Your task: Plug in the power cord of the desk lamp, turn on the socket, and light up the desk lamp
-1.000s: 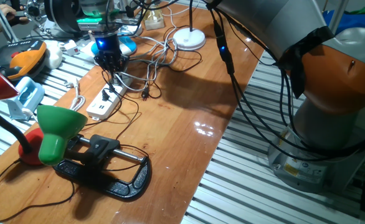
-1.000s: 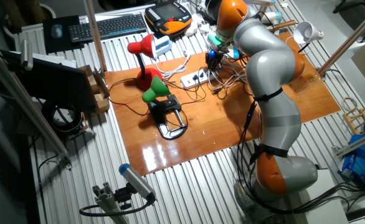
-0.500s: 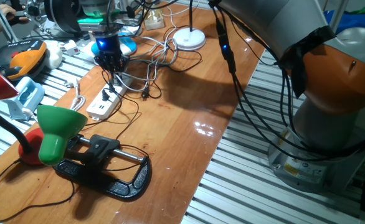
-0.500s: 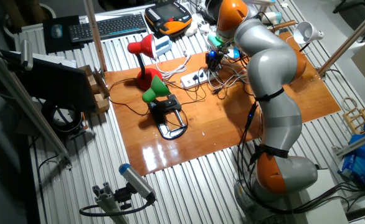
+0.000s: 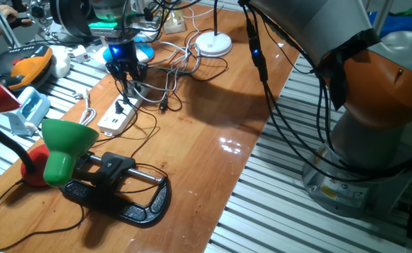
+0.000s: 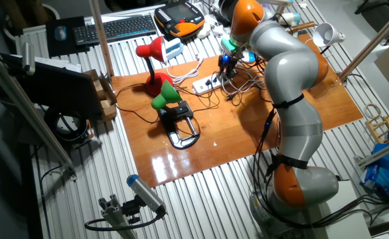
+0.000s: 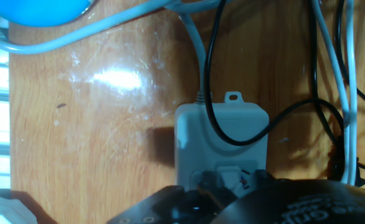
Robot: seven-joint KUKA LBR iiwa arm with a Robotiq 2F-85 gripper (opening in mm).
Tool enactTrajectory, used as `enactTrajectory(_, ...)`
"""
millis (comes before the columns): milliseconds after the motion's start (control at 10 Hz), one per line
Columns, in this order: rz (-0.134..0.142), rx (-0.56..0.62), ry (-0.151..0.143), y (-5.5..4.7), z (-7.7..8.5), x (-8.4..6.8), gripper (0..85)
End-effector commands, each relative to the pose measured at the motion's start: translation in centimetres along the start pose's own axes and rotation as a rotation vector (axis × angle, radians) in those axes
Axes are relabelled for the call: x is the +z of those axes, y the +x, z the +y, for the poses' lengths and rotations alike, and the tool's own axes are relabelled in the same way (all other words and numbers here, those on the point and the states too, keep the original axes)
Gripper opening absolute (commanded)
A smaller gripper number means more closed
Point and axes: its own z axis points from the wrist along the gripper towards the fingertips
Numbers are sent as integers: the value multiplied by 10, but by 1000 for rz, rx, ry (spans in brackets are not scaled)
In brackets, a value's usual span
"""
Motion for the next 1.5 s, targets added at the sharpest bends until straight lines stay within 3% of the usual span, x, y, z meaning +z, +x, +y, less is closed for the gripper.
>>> enactTrajectory(0, -7, -1, -1, 0, 0, -1, 680)
enactTrajectory(200, -22, -7, 1, 0, -1, -4, 680)
enactTrajectory(600, -79, -48, -1, 0, -4, -12, 680)
enactTrajectory(800, -125, -119, -6, -1, -6, -19, 680)
enactTrajectory(900, -148, -165, -8, 0, -7, -23, 510)
enactTrajectory(1400, -269, -431, -9, 2, -9, -46, 510)
